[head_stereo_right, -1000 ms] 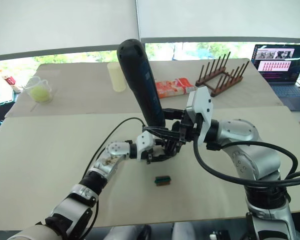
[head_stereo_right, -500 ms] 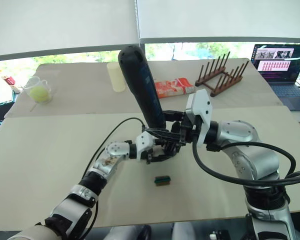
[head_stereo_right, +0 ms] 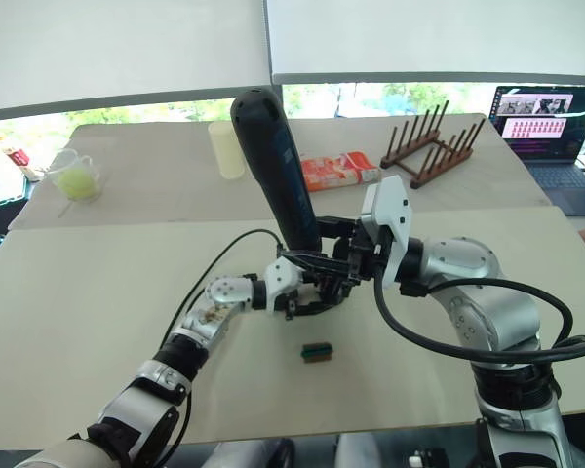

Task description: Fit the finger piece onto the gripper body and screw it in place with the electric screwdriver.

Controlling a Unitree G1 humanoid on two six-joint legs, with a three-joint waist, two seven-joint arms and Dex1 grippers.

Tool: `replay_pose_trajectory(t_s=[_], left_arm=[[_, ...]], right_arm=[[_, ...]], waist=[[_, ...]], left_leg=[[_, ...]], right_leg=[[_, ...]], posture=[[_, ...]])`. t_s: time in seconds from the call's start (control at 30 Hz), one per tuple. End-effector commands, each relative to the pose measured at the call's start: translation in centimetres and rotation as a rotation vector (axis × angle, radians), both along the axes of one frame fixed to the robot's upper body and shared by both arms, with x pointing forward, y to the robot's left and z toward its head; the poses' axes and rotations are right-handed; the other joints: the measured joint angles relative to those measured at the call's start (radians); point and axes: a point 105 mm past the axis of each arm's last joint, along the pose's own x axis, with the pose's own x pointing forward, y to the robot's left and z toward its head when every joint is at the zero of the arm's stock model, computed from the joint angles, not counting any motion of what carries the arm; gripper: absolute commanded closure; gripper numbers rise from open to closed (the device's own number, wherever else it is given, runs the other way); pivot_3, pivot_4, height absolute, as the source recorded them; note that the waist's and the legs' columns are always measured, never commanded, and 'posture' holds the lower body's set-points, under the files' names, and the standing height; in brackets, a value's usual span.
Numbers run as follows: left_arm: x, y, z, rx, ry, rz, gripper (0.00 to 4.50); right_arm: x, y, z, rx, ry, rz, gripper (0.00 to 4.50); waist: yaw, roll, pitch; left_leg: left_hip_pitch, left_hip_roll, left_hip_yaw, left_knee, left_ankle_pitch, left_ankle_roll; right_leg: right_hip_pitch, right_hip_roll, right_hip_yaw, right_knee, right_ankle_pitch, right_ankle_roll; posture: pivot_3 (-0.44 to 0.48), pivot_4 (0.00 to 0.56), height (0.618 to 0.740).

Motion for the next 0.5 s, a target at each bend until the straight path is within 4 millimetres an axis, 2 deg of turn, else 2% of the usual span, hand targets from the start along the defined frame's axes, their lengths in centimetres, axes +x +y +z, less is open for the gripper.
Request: replay_pose_trajectory(t_s=[0.03, 0.5], left_arm=[[-0.24, -0.05, 0.01, -0.006, 0.001, -0.006, 2.18], [-0.34, -0.36, 0.04, -0.010, 0.002, -0.013, 2.18]], right_arm=[[-0.75, 0.23, 1.99, 0.030, -0.098, 0.022, 2.60], [-0.61, 0.08, 1.89, 0.026, -0.096, 0.015, 2.60]], waist=[[0.000, 0.000, 0.000], [0.000, 0.000, 0.000]], left_leg=[[0.000, 0.000, 0.000, 0.000, 0.000, 0.000], [0.000, 0.000, 0.000, 0.000, 0.000, 0.000]], right_leg=[[0.000, 0.000, 0.000, 0.000, 0.000, 0.000], [0.000, 0.000, 0.000, 0.000, 0.000, 0.000]], posture=[[0.000, 0.150, 0.740], [0.000, 0.150, 0.740]])
